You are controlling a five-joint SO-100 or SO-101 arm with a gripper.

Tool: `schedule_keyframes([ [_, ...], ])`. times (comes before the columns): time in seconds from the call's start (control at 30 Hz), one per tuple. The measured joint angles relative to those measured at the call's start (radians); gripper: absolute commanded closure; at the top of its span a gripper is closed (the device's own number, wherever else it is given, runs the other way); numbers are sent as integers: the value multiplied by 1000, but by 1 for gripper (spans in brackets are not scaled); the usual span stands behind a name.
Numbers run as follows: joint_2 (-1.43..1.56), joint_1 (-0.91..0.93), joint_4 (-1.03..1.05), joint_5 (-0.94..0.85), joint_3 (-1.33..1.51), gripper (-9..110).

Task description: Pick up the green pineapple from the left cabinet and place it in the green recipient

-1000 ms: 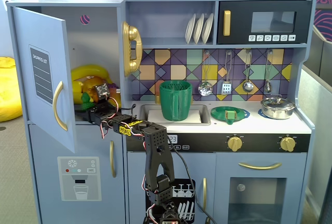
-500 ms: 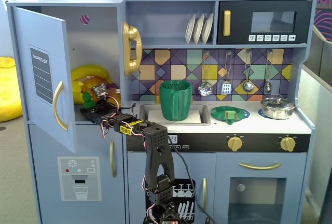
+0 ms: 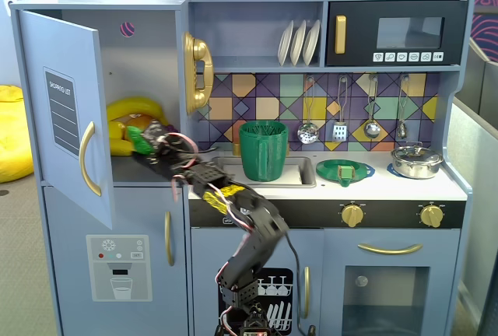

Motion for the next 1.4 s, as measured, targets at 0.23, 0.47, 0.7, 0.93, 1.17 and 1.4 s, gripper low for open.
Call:
schedule_keyframes([
  [0.23,321,204,293,25,32,101],
  [0.47,508,436,545,147,14,101],
  [0.7,368,627,489,411,-107,101],
  [0.93,34,753,344,515,-284,101],
  [1.17,-337,787,313,506,-560,101],
  [1.4,-609,799,351,488,-839,57],
])
